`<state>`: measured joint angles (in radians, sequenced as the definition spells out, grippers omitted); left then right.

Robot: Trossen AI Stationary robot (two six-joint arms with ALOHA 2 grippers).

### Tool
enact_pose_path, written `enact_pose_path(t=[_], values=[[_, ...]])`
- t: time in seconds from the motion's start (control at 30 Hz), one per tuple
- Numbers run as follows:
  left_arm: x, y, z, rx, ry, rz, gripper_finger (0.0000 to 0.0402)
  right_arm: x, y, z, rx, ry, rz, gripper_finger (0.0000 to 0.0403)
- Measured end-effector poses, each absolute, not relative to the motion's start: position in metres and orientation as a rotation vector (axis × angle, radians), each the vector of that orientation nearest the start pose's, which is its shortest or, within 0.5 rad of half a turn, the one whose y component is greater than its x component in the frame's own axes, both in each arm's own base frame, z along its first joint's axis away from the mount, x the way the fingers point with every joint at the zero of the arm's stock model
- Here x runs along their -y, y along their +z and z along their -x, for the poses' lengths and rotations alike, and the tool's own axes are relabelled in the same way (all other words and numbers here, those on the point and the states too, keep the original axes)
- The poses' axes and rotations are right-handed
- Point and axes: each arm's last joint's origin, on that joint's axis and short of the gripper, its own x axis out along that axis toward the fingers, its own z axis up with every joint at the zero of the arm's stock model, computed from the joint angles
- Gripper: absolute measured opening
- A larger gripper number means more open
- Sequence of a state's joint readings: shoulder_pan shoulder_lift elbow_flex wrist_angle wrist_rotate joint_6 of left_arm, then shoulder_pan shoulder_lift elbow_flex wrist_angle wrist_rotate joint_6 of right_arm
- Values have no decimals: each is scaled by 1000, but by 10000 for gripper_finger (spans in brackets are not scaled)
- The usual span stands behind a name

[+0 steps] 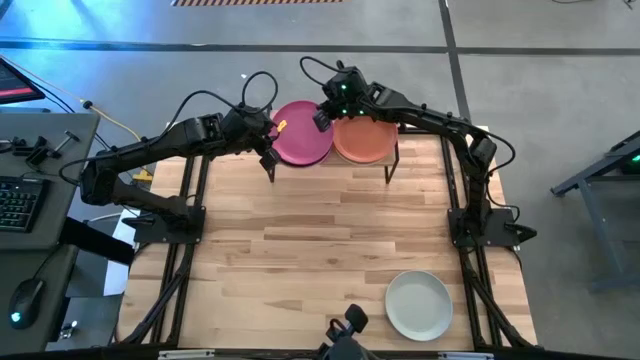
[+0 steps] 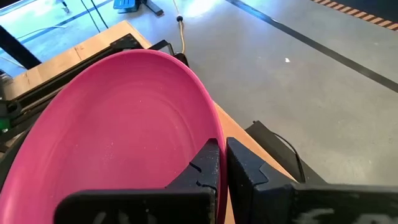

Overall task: Place and stack plates onto a shelf
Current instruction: Stack the pink plate on top of the black plate on the shelf

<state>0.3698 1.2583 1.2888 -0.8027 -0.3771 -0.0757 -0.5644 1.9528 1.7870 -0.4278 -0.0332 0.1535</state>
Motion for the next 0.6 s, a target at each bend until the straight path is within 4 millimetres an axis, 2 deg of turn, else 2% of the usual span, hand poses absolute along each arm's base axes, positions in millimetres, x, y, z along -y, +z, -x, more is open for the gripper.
enact_pose_path(t=[0.6], values=[[-99, 356, -229, -762, 729, 66, 90, 238, 313, -382, -538, -553, -327, 1]])
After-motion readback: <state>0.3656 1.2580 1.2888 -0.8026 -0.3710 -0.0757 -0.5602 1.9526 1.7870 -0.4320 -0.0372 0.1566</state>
